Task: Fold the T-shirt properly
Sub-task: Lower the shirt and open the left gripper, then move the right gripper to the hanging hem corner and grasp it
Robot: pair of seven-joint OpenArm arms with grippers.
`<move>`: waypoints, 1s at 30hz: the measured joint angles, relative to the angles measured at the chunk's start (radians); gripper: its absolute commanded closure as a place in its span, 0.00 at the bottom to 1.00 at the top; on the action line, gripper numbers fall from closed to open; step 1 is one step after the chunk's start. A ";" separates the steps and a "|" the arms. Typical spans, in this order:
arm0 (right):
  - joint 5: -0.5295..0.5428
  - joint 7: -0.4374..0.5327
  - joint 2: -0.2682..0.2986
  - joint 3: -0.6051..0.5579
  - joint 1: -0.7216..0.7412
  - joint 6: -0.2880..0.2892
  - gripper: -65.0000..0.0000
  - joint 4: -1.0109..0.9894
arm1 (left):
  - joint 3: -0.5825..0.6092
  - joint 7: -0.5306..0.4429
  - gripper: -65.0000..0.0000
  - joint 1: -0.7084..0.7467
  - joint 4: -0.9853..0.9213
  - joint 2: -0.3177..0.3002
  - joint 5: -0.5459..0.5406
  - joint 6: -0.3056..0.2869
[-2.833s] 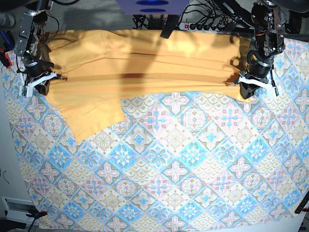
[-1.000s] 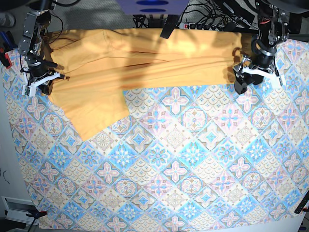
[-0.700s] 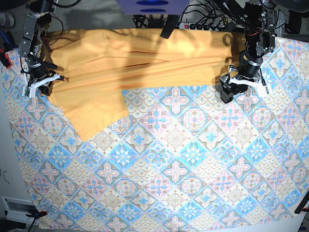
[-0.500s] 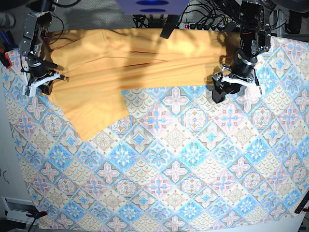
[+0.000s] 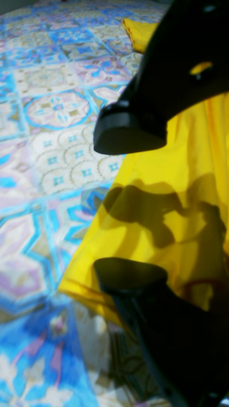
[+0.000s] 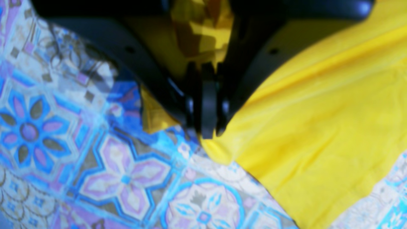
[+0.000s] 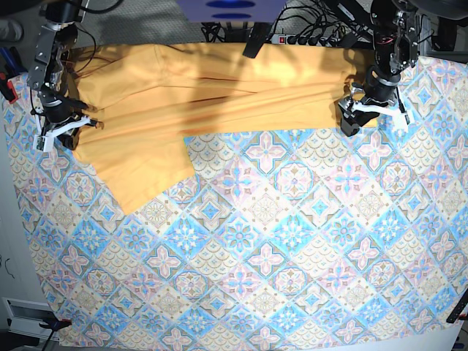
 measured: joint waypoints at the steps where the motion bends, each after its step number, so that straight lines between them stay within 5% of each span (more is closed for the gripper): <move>1: 0.000 -0.008 -0.002 0.000 0.005 0.000 0.99 0.000 | -0.002 0.002 0.23 0.004 0.000 0.003 -0.001 -0.001; 14: 0.001 0.006 -0.011 0.082 0.026 0.018 0.98 -0.014 | -0.004 -0.023 0.23 0.006 -0.072 0.005 -0.012 -0.034; 16: 0.004 0.008 -0.016 0.144 0.025 0.010 0.92 -0.013 | -0.005 -0.023 0.23 0.005 -0.072 0.005 -0.014 -0.034; 18: 0.000 0.013 -0.033 0.208 0.026 -0.075 0.84 -0.013 | -0.005 -0.027 0.23 0.005 -0.074 0.005 -0.014 -0.033; 22: 0.000 0.007 -0.042 0.218 0.017 -0.075 0.69 -0.014 | -0.005 -0.029 0.23 0.005 -0.074 0.005 -0.012 -0.034; 30: -0.003 0.006 -0.040 0.130 0.046 -0.084 0.66 -0.016 | -0.002 -0.029 0.23 -0.009 -0.080 0.003 -0.011 -0.030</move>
